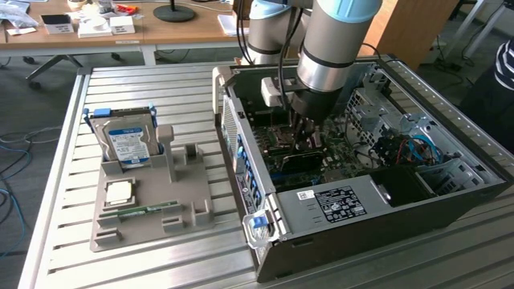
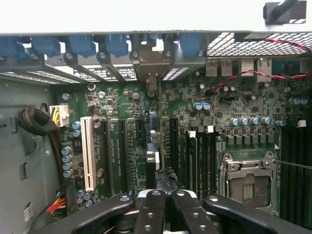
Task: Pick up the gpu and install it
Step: 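Press down on the gpu until it lock into place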
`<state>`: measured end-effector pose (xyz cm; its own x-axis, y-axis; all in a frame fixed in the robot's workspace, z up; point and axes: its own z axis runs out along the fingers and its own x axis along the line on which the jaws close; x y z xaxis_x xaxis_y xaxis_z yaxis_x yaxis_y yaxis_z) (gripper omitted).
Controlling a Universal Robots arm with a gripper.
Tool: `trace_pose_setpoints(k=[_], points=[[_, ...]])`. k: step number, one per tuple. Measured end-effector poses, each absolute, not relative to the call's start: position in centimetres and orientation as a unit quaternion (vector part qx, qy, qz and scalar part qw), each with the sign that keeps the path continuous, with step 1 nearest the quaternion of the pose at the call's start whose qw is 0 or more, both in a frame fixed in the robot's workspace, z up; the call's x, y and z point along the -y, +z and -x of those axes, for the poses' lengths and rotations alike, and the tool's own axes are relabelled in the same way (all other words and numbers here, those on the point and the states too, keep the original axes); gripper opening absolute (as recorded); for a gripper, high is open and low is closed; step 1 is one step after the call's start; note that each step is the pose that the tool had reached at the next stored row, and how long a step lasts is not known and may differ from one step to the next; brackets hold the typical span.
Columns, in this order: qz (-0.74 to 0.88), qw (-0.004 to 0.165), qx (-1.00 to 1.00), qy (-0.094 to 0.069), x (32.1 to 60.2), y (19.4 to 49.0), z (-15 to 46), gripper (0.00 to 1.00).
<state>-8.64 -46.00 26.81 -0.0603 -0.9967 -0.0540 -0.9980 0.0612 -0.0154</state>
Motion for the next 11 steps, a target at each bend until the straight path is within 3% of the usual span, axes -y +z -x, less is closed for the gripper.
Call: trace_pose_setpoints(k=[11], points=[[0.685,0.025,-0.728,0.013,46.00,26.39,8.64,0.11]])
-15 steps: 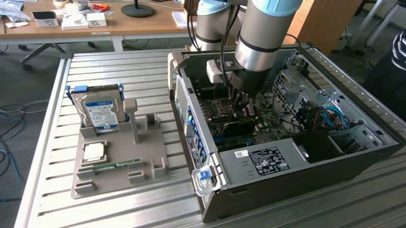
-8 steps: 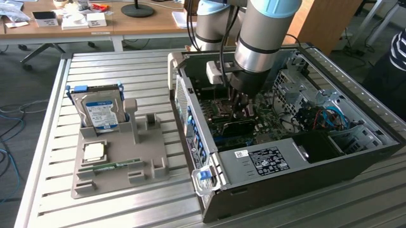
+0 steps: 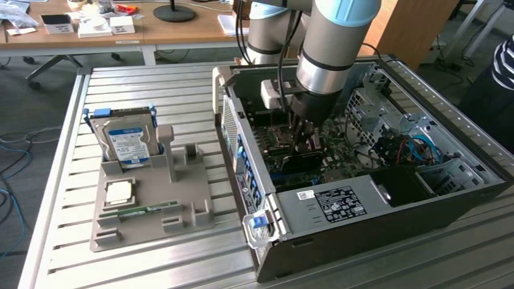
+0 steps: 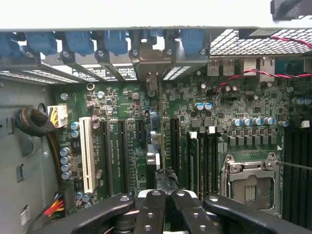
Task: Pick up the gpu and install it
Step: 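Press down on the gpu until it lock into place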
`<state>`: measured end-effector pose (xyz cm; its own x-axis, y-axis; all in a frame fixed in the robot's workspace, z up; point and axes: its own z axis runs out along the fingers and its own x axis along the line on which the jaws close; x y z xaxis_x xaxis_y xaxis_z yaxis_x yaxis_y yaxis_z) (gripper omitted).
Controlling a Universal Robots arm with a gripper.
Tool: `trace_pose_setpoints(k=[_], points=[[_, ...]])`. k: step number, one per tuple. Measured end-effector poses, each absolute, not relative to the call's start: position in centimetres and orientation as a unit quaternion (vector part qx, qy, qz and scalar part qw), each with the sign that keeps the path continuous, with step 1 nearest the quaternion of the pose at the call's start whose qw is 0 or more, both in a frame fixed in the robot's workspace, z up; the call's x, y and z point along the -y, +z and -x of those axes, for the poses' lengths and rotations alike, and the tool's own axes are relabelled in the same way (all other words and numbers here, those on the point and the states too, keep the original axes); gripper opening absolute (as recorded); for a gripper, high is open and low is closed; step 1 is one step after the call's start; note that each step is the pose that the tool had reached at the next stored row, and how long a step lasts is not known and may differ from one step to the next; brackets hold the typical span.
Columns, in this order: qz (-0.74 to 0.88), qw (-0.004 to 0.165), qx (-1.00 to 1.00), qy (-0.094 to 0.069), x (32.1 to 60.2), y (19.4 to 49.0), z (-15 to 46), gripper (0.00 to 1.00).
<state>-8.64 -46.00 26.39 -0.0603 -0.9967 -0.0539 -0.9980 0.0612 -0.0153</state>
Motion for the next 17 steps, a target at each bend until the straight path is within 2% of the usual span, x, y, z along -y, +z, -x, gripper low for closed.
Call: trace_pose_setpoints(k=[17], points=[[0.685,0.025,-0.728,0.013,46.00,26.01,8.68,0.11]])
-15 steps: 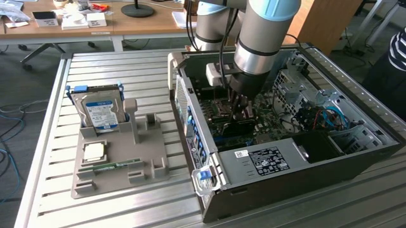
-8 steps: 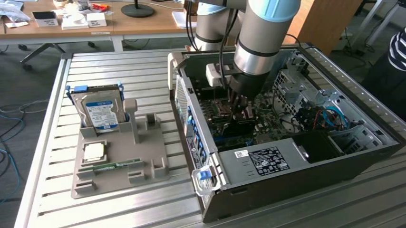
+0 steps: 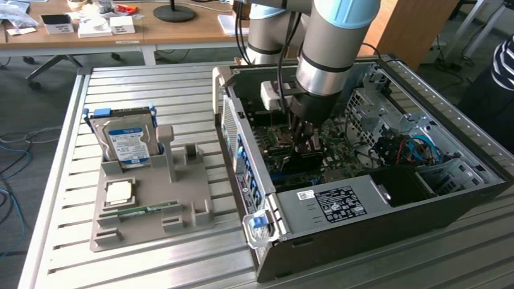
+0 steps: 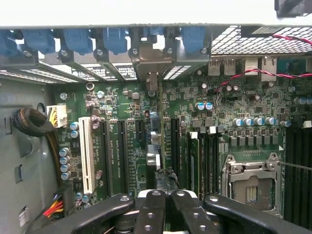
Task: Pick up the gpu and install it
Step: 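Press down on the gpu until it lock into place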
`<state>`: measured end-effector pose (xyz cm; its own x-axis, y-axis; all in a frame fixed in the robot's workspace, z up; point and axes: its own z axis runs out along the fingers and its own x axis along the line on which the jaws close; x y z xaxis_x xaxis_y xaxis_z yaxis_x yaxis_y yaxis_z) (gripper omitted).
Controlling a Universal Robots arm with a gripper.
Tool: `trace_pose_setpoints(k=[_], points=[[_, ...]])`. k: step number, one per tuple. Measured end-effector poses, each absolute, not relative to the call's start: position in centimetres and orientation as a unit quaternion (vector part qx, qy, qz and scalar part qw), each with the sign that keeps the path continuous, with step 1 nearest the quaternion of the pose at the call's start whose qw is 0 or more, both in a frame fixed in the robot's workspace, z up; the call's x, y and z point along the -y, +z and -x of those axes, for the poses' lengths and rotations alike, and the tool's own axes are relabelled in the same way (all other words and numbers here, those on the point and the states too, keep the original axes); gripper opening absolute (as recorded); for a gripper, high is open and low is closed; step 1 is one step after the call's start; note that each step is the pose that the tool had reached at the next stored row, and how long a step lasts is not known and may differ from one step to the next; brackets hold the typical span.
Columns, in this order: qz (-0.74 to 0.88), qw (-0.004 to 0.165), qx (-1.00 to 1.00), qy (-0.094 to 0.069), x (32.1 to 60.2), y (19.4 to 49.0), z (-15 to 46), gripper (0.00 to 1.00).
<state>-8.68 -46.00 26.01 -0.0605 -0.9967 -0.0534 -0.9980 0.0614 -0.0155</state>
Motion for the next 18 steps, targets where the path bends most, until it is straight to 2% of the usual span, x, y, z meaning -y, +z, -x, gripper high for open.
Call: trace_pose_setpoints(k=[18], points=[[0.685,0.025,-0.728,0.013,46.00,25.84,8.75,0.11]])
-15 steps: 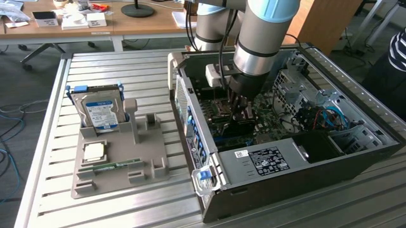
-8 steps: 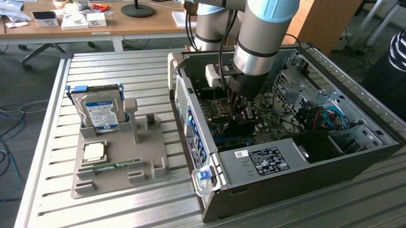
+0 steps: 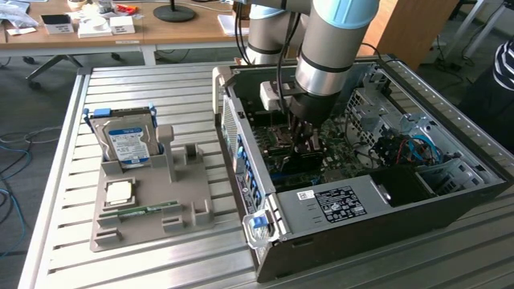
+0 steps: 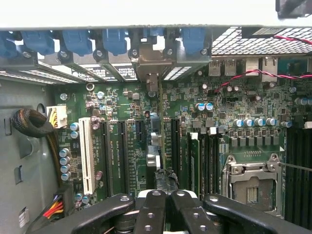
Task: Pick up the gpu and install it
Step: 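Press down on the gpu until it lock into place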
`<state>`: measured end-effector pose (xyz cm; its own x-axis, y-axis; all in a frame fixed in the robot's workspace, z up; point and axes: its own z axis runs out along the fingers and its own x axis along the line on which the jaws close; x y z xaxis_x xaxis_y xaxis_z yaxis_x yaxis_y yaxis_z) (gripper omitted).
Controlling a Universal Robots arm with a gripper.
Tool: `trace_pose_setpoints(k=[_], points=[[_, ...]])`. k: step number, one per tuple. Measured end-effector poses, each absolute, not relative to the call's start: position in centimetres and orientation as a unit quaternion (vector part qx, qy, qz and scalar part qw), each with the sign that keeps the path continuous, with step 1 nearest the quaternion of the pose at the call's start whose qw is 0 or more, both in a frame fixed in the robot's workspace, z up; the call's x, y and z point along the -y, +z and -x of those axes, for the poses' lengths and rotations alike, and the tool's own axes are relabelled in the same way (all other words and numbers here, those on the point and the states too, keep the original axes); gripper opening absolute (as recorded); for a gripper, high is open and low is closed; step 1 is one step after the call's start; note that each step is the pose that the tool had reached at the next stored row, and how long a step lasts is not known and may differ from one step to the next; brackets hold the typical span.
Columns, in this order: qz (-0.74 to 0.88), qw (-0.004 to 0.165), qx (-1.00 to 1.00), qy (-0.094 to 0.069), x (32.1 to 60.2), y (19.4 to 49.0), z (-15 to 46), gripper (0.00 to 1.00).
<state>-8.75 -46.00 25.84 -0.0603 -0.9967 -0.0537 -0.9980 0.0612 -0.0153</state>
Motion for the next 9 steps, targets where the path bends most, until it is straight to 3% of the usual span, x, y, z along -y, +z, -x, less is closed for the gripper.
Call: trace_pose_setpoints(k=[9], points=[[0.685,0.025,-0.728,0.013,46.0,26.9,8.7,0.11]])
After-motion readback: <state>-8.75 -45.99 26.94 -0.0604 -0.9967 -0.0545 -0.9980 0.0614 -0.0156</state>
